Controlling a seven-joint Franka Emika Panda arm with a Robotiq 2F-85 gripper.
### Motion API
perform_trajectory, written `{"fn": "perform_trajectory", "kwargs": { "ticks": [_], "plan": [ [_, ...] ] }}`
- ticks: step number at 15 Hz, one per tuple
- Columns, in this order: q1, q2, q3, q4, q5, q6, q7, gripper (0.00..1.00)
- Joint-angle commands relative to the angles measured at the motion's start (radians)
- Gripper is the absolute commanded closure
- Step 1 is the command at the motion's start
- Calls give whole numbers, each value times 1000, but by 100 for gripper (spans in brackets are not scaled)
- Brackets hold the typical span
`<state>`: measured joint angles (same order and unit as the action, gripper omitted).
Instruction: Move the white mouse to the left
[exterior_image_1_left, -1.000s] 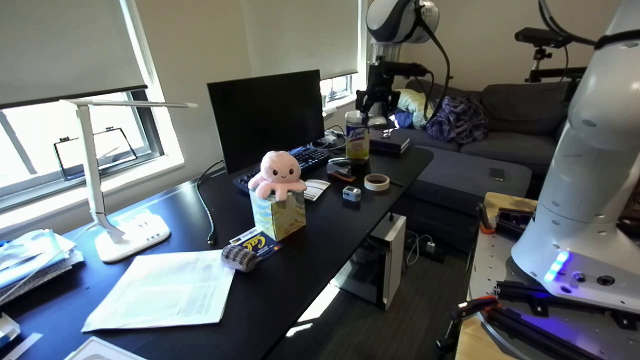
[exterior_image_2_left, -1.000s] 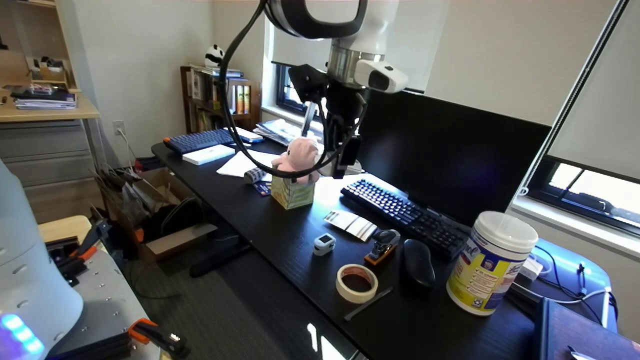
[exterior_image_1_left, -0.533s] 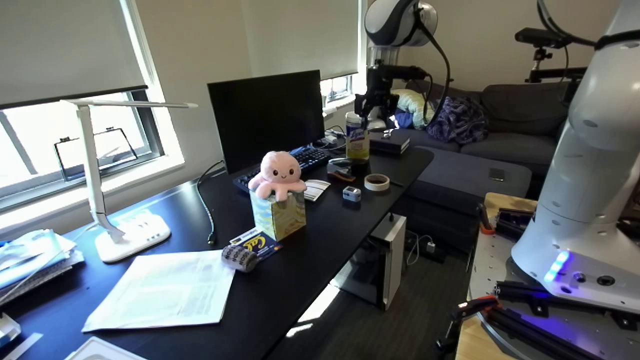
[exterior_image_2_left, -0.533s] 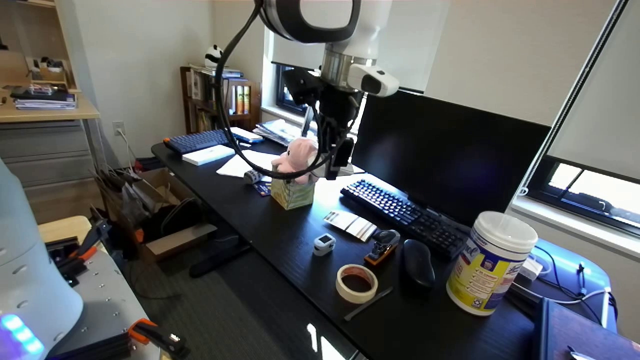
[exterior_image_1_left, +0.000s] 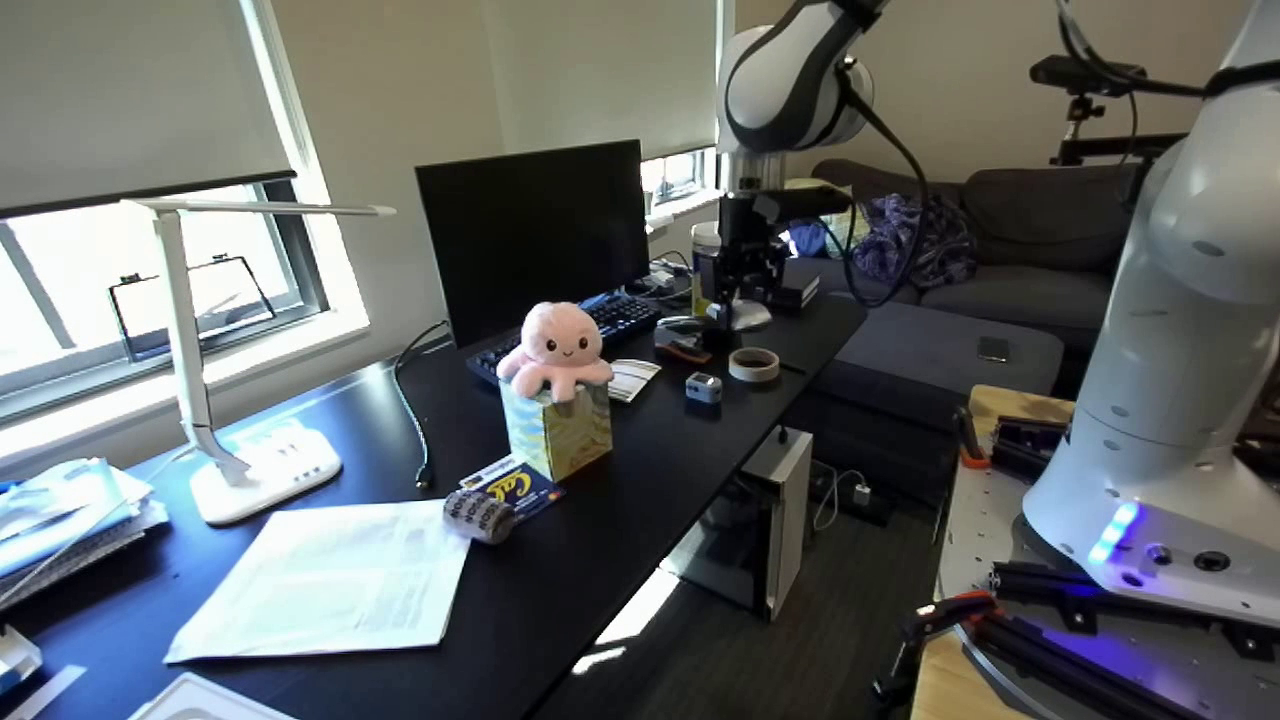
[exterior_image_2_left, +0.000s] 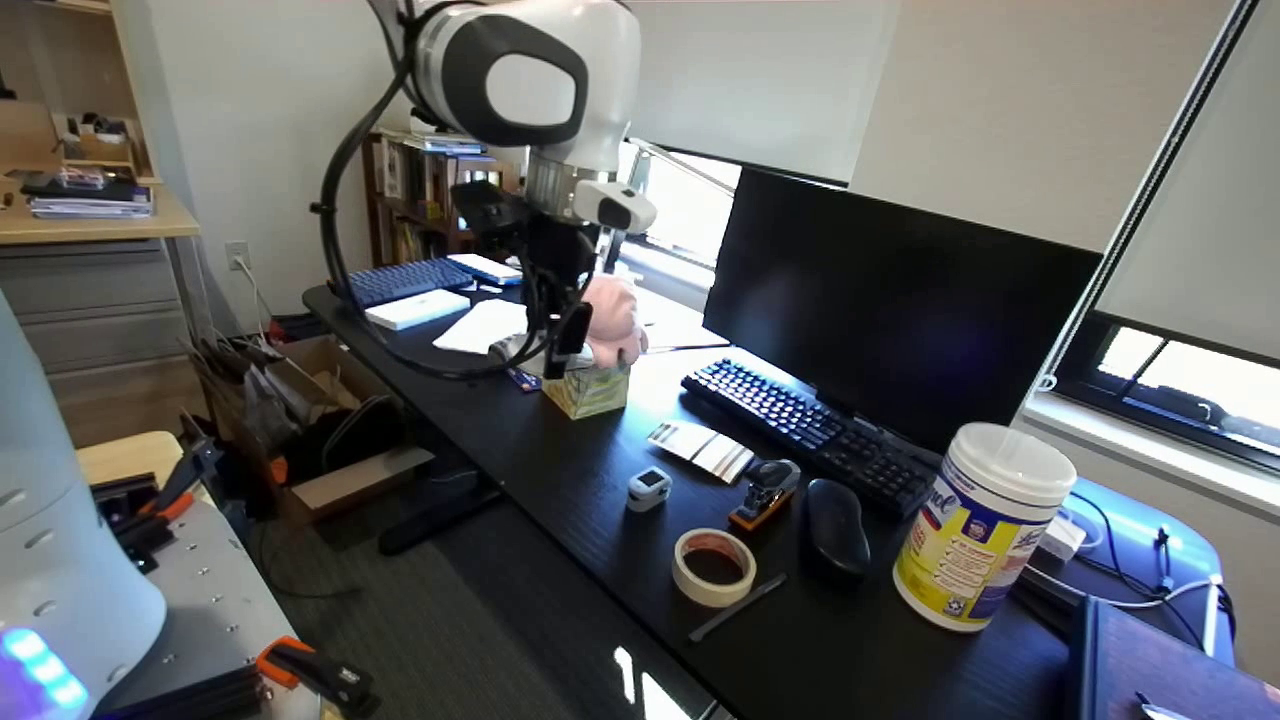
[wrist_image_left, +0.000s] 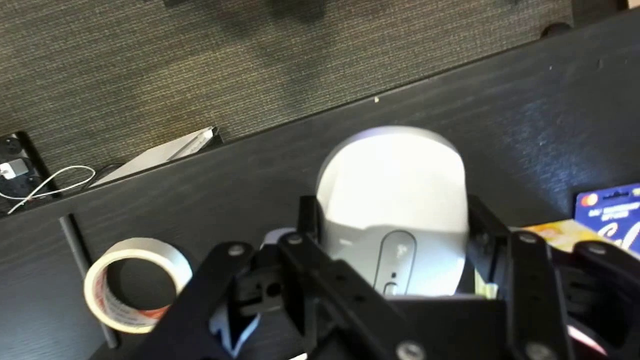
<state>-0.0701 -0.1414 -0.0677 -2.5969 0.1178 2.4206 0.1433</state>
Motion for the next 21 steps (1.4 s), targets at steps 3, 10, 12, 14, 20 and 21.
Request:
{"fn": "perform_trajectory", "kwargs": {
  "ticks": [3, 10, 12, 14, 20, 21],
  "plan": [
    [47, -127, 68, -217, -61, 133, -9, 55],
    [41, -72, 82, -175, -76, 103, 27, 55],
    [70, 11, 111, -143, -70, 142, 41, 55],
    [107, 100, 159, -104, -73, 188, 71, 55],
    [232, 379, 208, 130, -151, 236, 268, 55],
    [252, 425, 206, 173, -127, 245, 279, 55]
  ]
}}
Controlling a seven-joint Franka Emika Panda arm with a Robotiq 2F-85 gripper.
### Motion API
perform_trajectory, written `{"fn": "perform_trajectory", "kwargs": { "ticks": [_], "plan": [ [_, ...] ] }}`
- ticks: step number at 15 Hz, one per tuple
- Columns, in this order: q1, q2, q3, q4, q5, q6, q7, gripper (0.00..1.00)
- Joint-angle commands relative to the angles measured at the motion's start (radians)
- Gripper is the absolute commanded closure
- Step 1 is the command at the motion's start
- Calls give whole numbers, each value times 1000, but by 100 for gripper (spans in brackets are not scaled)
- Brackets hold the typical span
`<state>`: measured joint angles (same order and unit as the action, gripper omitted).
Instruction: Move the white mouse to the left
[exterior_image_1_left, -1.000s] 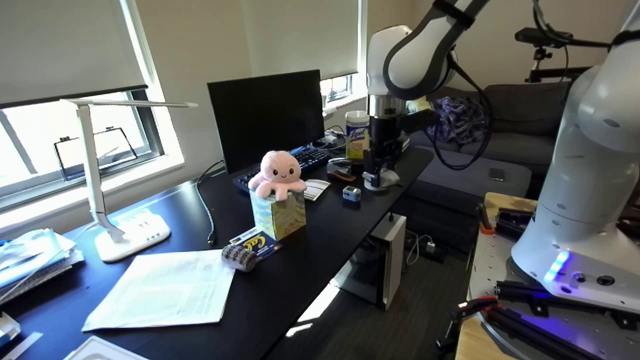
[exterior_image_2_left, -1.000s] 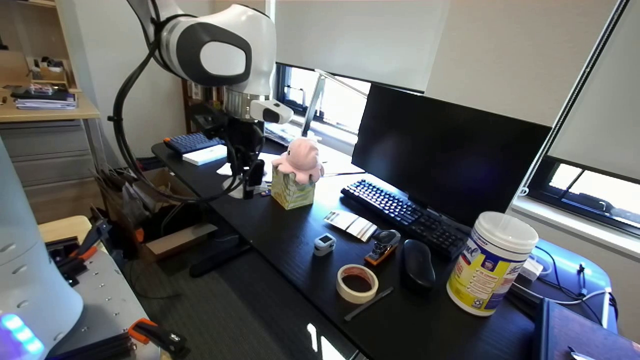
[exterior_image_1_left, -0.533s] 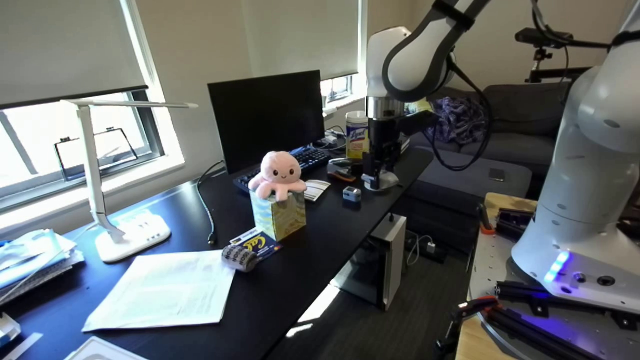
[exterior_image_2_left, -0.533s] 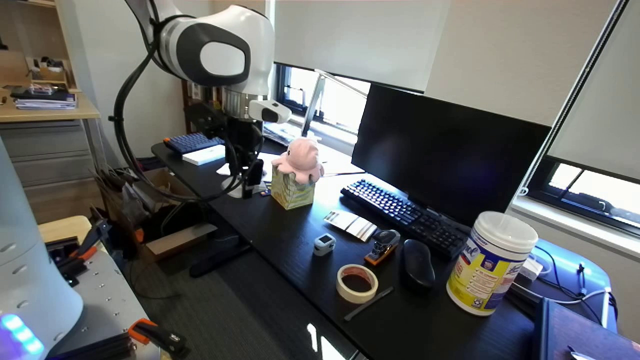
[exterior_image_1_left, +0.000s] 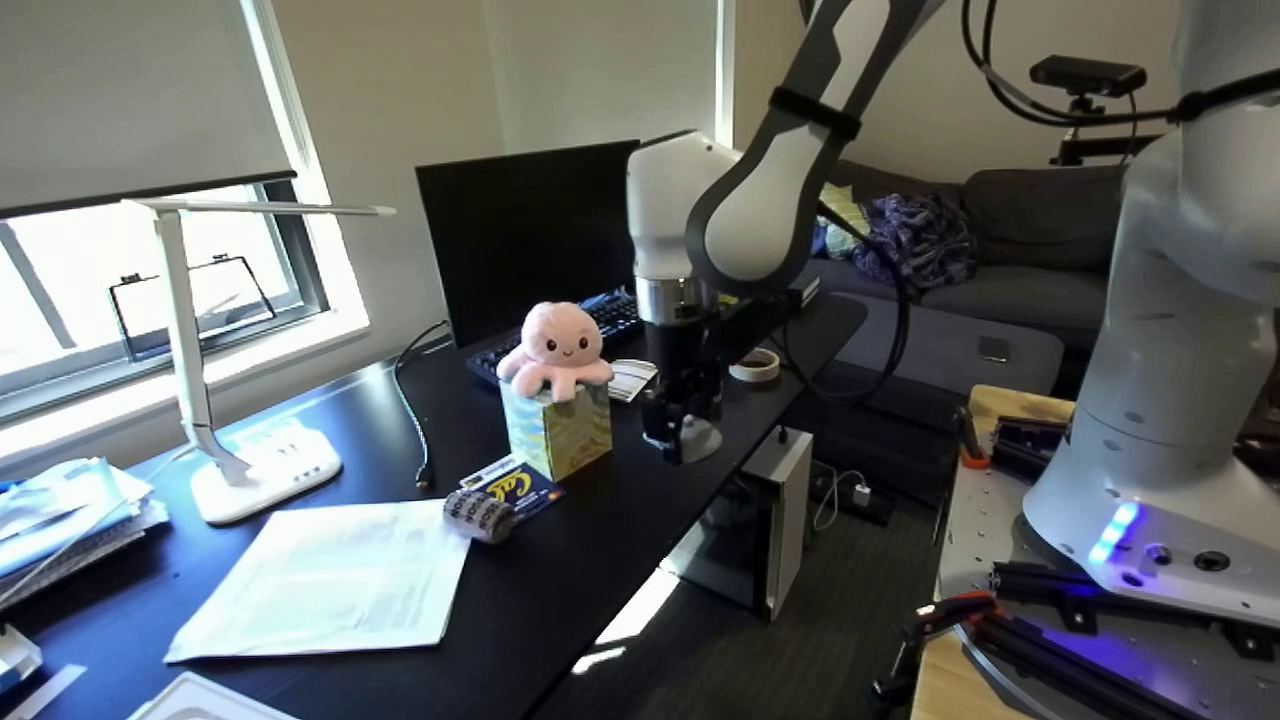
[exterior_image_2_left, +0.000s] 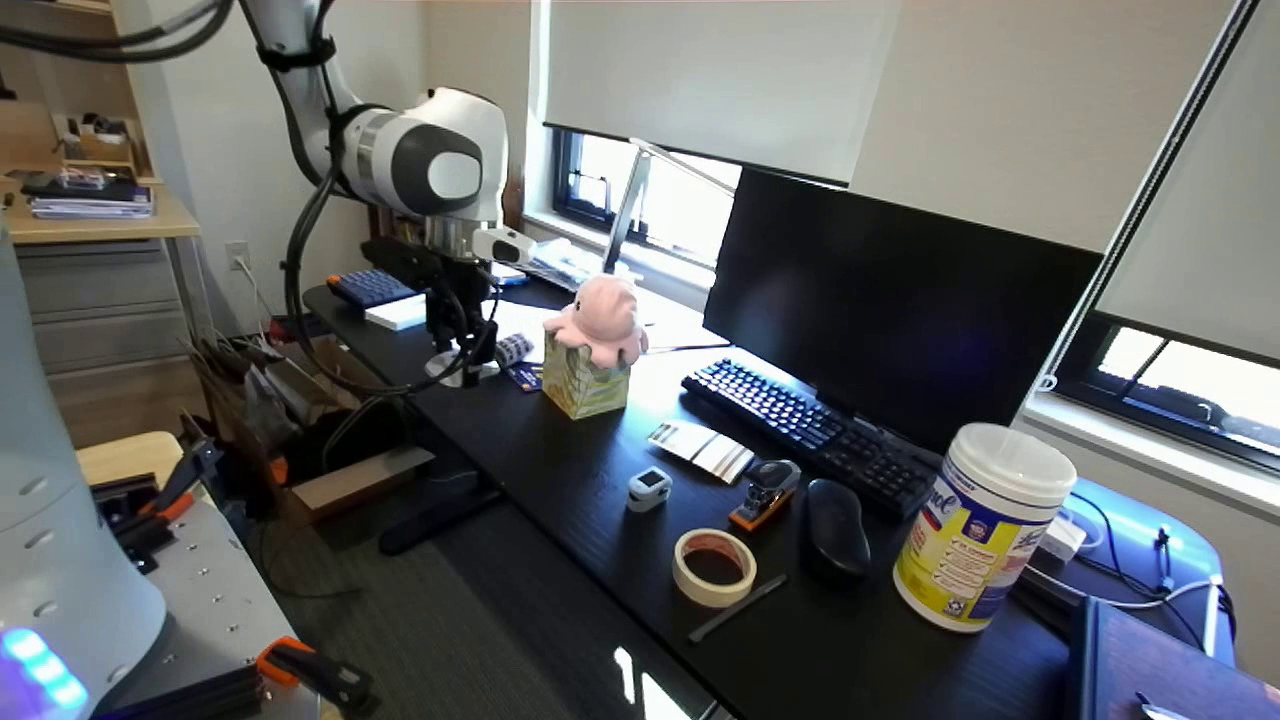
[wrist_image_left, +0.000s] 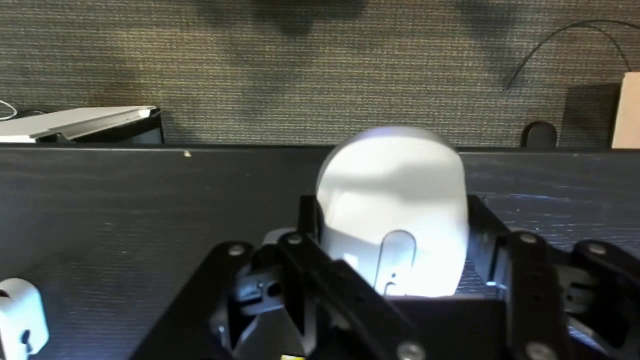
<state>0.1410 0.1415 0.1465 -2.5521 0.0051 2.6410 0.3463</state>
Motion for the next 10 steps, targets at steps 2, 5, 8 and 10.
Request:
{"fn": "perform_trajectory", "kwargs": {
  "ticks": [2, 5, 8, 10],
  "plan": [
    [70, 230, -12, 211, 31, 46, 102, 55],
    [98, 338, -19, 305, 87, 98, 138, 55],
    [109, 324, -32, 292, 92, 79, 100, 30],
    [110, 344, -34, 308, 94, 80, 100, 55]
  ]
}}
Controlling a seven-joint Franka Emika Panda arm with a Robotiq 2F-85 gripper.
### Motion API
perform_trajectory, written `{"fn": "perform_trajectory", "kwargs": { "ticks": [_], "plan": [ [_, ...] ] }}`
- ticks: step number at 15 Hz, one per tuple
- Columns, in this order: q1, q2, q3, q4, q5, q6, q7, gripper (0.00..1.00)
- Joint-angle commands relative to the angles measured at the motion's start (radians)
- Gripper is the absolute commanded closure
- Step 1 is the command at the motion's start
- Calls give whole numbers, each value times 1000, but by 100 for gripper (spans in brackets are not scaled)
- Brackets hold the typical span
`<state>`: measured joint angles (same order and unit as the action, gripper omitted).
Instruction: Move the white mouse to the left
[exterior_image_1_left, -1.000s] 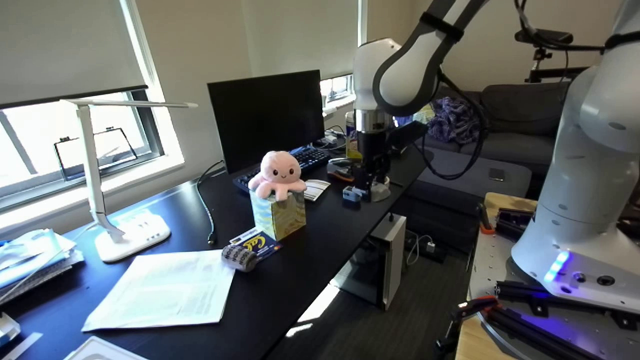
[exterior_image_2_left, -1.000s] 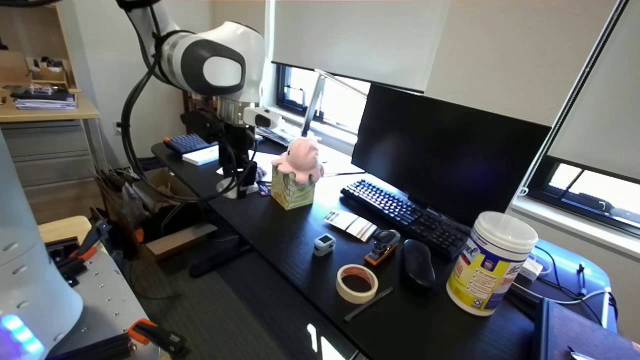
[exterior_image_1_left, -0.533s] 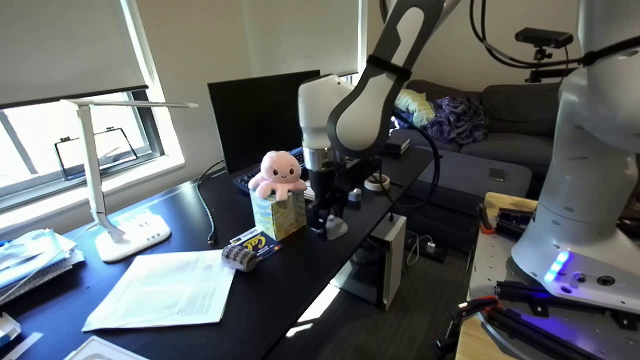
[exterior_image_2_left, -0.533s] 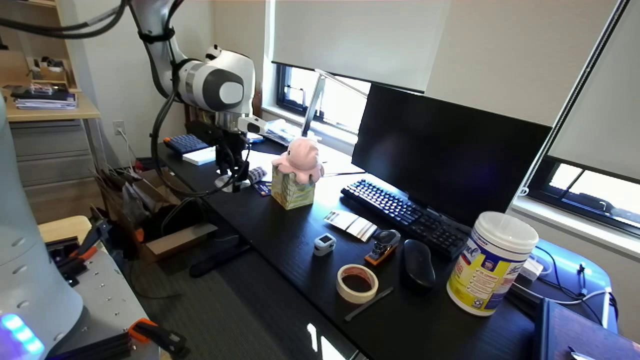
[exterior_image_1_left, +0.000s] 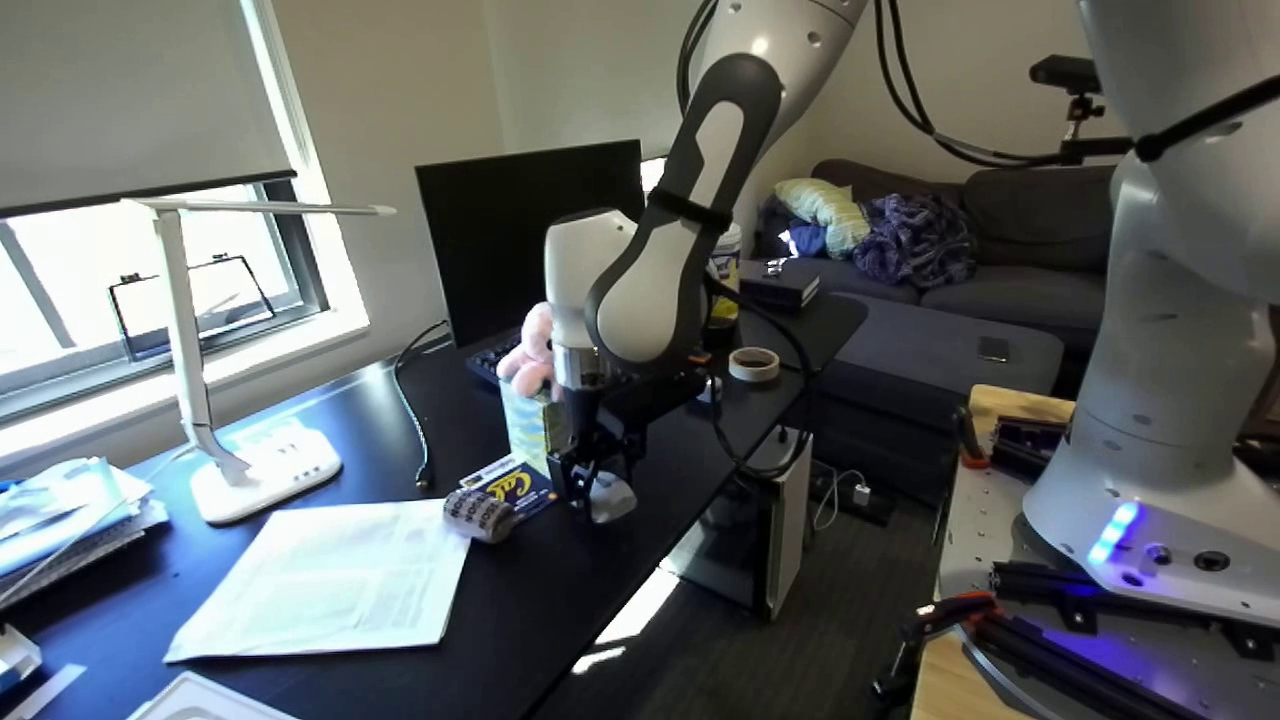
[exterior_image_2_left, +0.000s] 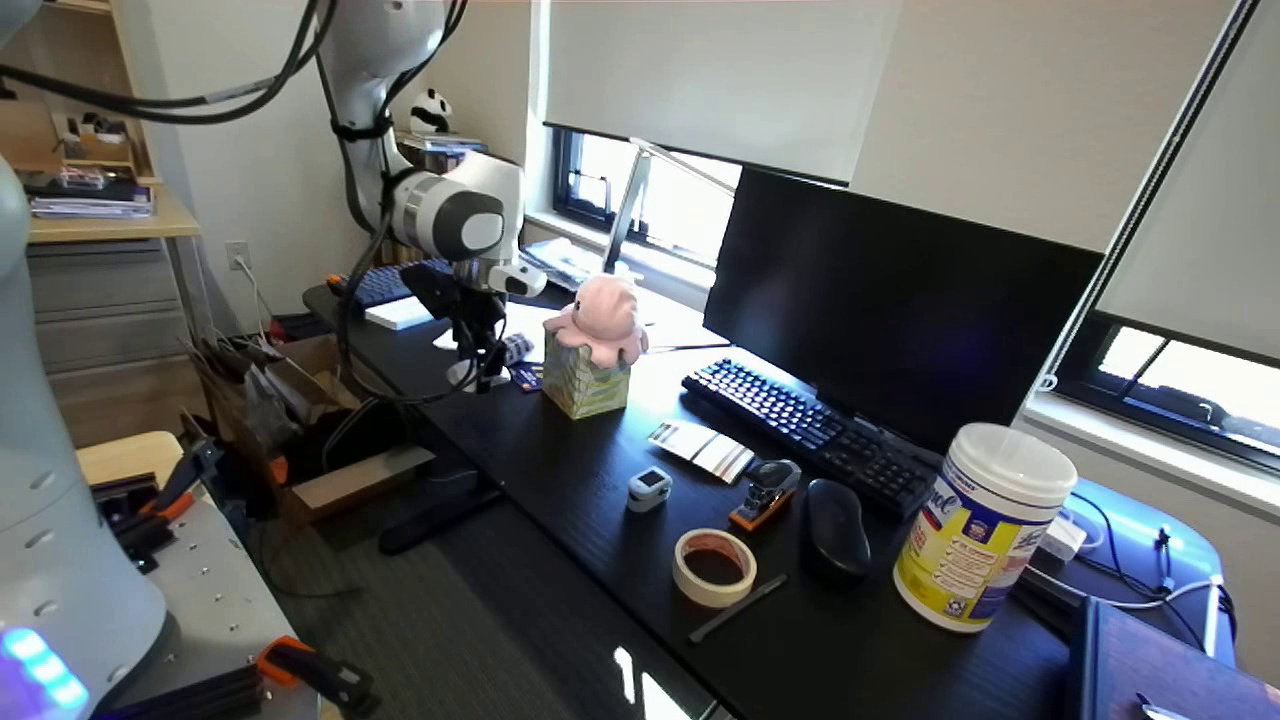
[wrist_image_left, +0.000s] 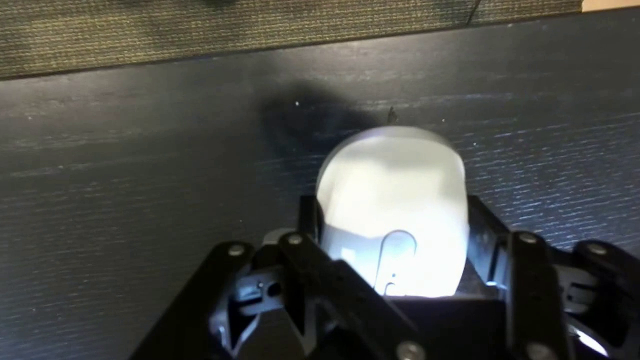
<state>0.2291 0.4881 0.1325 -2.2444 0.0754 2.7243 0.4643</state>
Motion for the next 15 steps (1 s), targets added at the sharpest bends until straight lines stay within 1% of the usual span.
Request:
{"fn": "perform_trajectory", "kwargs": {
  "ticks": [1, 2, 3, 6, 7, 8, 9, 11, 15],
  "plan": [
    [32, 7, -32, 12, 16, 1, -2, 55],
    [38, 17, -39, 24, 1, 9, -14, 55],
    [67, 25, -70, 41, -28, 10, 8, 55],
    [126, 51, -130, 97, -92, -1, 21, 55],
    [129, 65, -133, 119, -101, 6, 5, 55],
    [122, 78, -121, 140, -89, 2, -14, 55],
    [130, 96, -124, 161, -87, 10, -7, 55],
    [124, 128, -109, 201, -71, 23, -24, 55],
    [150, 183, -140, 274, -89, 28, -9, 55]
  ]
}}
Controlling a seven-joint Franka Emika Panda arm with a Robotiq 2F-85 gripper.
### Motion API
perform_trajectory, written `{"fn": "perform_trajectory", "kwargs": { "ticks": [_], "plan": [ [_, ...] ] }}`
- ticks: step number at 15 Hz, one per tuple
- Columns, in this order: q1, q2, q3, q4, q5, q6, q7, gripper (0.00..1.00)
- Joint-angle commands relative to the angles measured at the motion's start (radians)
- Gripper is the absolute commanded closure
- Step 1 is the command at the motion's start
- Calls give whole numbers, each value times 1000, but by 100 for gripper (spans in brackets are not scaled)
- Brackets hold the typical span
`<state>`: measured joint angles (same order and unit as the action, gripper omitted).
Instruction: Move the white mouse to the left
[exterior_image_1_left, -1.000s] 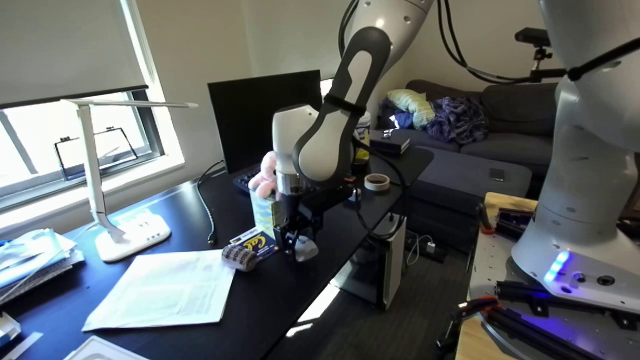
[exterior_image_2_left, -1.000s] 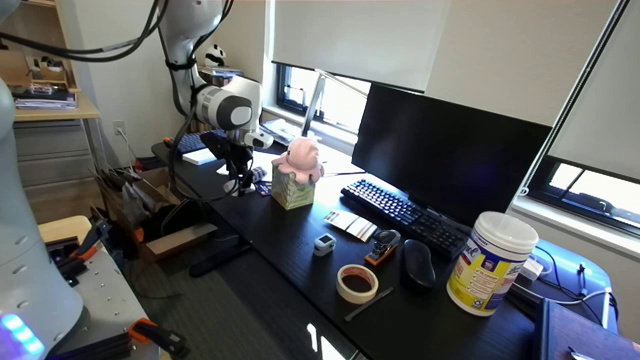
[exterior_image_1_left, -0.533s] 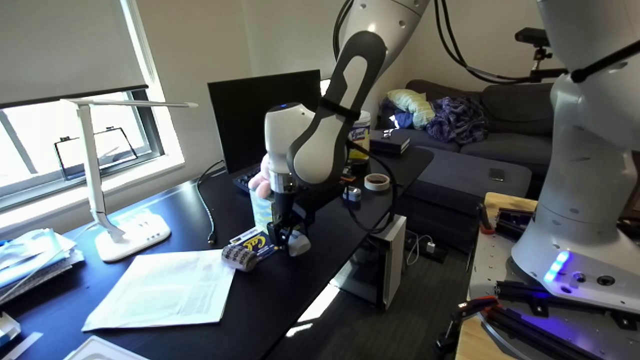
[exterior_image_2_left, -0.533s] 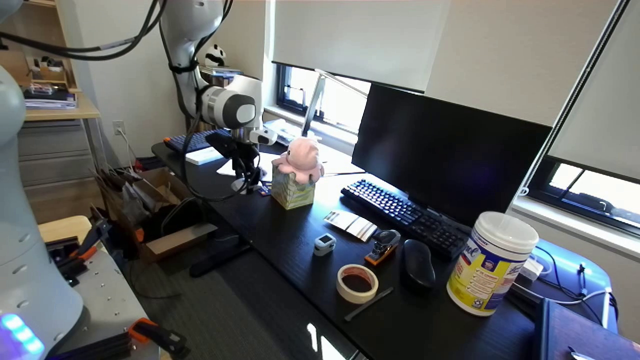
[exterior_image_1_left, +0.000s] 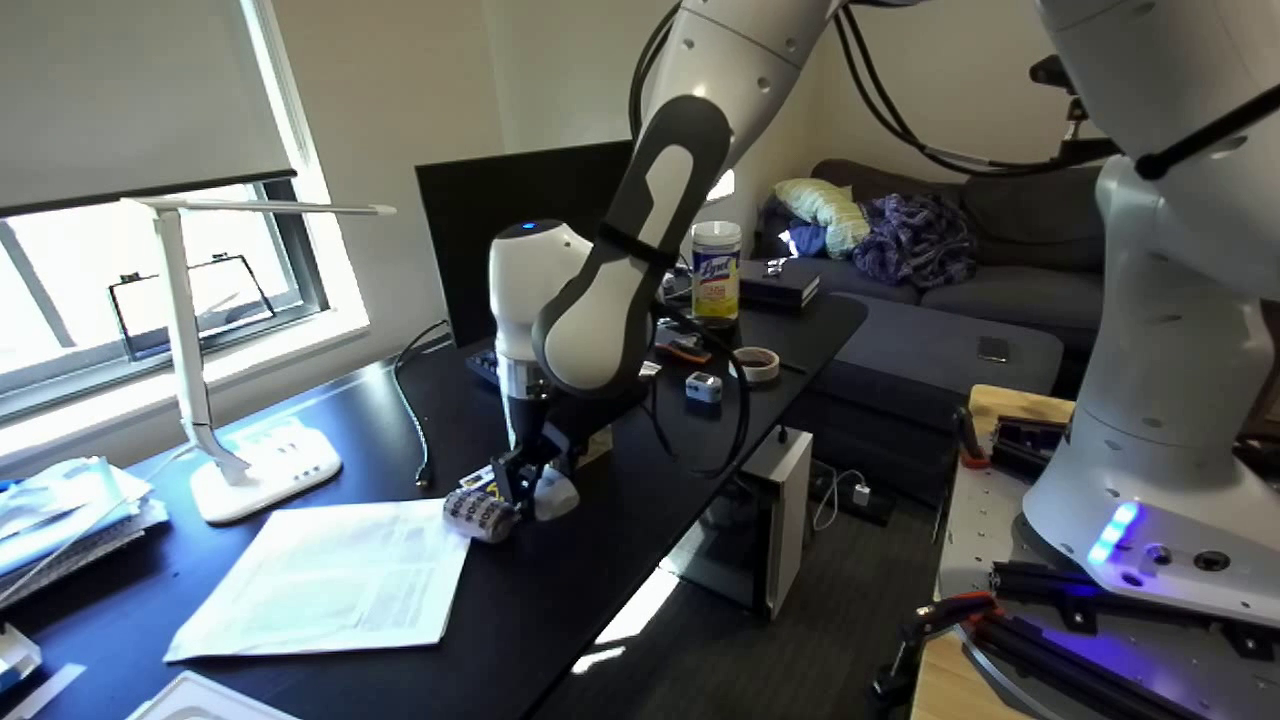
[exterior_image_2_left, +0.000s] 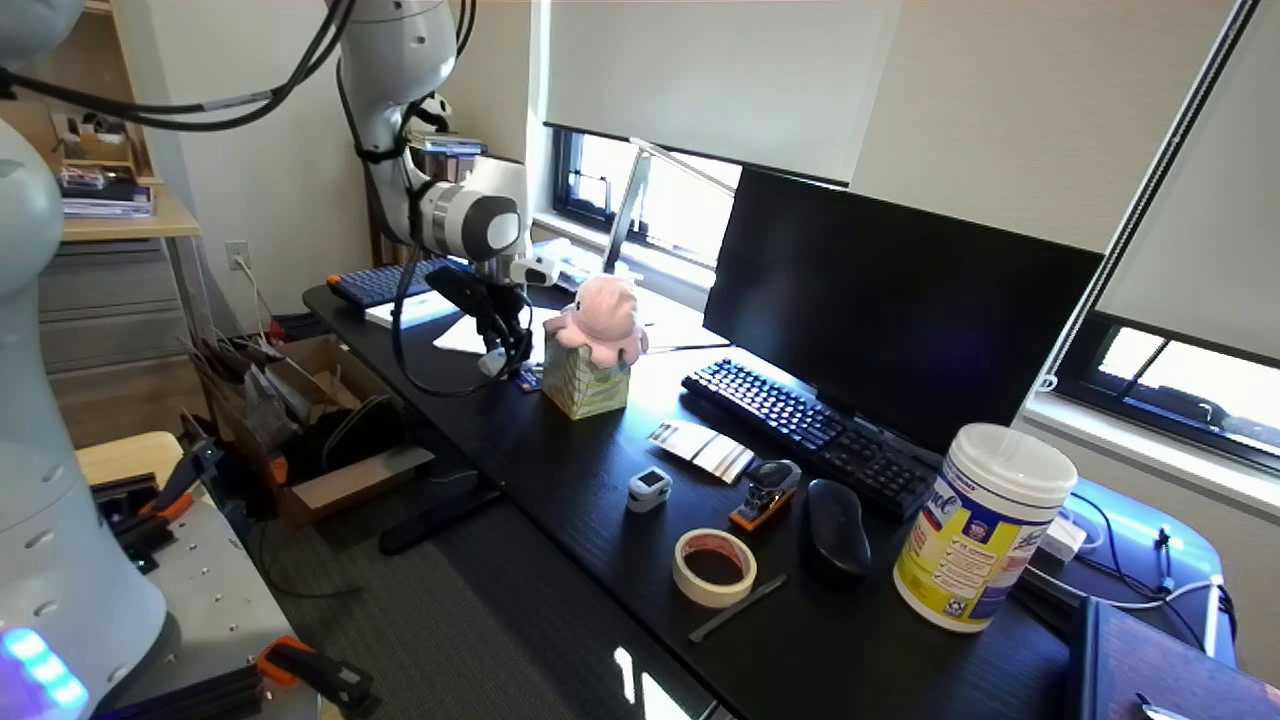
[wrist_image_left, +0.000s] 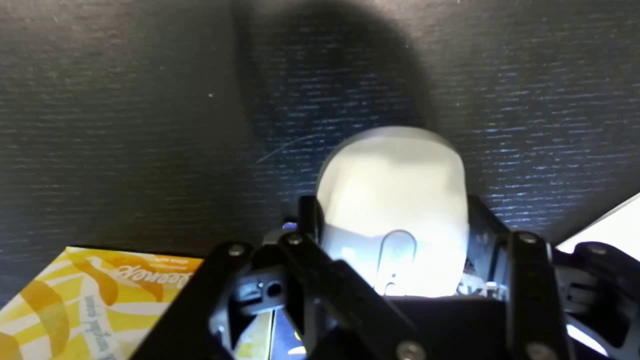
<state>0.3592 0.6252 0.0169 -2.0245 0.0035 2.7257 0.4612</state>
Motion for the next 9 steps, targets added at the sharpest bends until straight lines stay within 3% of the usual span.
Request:
{"fn": "perform_trajectory", "kwargs": {
  "ticks": [1, 5, 9],
  "plan": [
    [28, 58, -36, 70, -24, 27, -3, 55],
    [59, 98, -92, 124, -54, 10, 9, 55],
    [54, 132, -89, 159, -52, -1, -15, 55]
  ]
}}
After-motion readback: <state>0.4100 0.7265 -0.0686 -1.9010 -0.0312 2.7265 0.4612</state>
